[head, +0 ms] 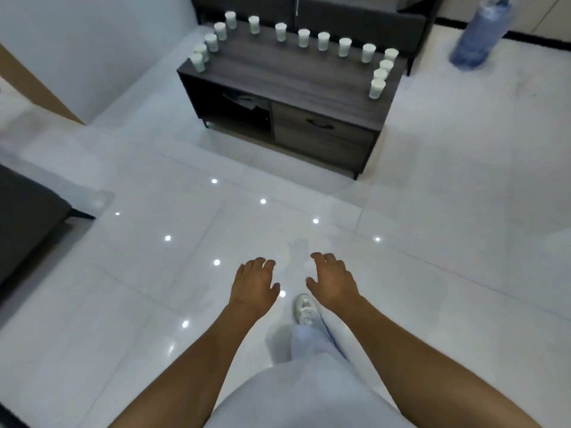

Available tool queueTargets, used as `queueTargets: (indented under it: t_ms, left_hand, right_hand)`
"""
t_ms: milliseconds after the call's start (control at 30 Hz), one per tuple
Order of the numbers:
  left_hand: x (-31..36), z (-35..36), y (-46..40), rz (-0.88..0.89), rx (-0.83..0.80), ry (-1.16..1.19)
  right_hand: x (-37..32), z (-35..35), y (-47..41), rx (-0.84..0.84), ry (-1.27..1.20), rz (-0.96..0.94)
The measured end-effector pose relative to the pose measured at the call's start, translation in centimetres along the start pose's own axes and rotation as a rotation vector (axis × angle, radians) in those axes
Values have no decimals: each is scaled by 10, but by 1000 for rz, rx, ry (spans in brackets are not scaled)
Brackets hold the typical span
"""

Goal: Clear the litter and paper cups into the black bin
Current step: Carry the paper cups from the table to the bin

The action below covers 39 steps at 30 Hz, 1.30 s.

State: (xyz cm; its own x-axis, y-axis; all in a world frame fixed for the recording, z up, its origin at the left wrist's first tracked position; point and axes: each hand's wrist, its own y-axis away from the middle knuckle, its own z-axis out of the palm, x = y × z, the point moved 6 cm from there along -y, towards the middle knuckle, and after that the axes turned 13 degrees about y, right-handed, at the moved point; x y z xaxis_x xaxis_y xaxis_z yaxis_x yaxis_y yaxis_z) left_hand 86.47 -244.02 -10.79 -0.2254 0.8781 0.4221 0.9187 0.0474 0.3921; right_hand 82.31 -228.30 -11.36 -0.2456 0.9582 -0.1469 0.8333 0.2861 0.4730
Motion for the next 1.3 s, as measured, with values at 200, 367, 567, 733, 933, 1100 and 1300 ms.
queueTargets:
  t_ms: [200, 367, 567, 733, 933, 1100, 1300]
  left_hand:
    - [-24, -73, -96, -106, 68, 47]
    - [-62, -129, -156, -182, 116, 88]
    - [-129, -202, -251, -202, 144, 117]
    - [-190, -281, -340, -154, 153, 101]
    - [-244, -366, -422, -131, 162, 72]
    - [-274, -413, -491, -126, 149, 89]
    - [-301, -469, -602, -143, 169, 113]
  right_hand:
    - [-42, -71, -126, -12, 76, -135]
    - [-80, -118, -208, -22, 138, -200]
    - [-148, -174, -327, 13, 112, -209]
    - [-213, -215, -423, 14, 63, -154]
    - [-281, -259, -508, 13, 30, -152]
    - [-310, -294, -586, -3, 21, -142]
    - [-332, -343, -705, -6, 35, -155]
